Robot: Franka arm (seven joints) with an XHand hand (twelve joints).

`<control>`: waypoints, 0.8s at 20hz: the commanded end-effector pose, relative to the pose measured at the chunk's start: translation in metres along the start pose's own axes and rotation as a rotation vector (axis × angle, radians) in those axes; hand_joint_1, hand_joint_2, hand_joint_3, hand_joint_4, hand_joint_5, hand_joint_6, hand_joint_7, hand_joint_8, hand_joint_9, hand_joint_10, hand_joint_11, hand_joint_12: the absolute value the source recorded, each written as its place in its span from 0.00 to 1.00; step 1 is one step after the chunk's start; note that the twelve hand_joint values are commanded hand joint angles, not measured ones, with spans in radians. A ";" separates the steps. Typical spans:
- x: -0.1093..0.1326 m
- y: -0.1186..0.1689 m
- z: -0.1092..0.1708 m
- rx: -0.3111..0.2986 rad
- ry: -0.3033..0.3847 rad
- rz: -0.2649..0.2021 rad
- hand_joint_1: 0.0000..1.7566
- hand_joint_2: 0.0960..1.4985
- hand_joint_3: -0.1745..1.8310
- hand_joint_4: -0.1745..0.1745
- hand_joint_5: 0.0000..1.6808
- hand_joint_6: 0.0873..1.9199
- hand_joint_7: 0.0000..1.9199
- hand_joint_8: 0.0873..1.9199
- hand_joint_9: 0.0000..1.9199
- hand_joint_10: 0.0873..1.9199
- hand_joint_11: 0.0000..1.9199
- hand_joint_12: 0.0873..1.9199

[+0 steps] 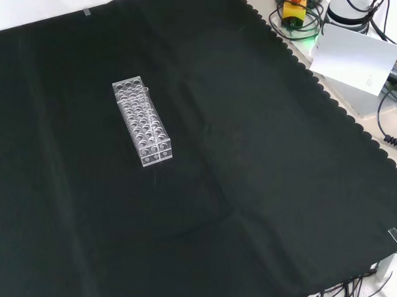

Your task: Pick up the test tube.

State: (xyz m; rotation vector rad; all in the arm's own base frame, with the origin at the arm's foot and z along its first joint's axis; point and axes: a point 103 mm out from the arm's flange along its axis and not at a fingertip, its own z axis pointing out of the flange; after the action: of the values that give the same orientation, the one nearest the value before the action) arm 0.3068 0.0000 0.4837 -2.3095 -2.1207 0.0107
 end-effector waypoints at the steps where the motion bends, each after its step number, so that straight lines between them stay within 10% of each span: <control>1: 0.000 0.000 0.000 -0.007 -0.008 0.000 0.38 0.63 0.06 0.38 0.18 0.00 0.27 0.00 0.28 0.00 0.03 0.77; 6: 0.002 0.005 0.000 0.007 -0.010 -0.004 0.36 0.67 0.03 0.34 0.17 0.00 0.12 0.37 0.11 0.43 0.03 0.80; 16: 0.005 0.037 0.007 0.048 0.016 -0.052 0.36 0.70 0.00 0.33 0.17 0.00 0.10 0.42 0.09 0.48 0.03 0.81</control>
State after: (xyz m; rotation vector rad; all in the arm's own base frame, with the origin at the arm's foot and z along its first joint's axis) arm 0.3200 0.0028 0.4847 -2.2894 -2.1400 0.0143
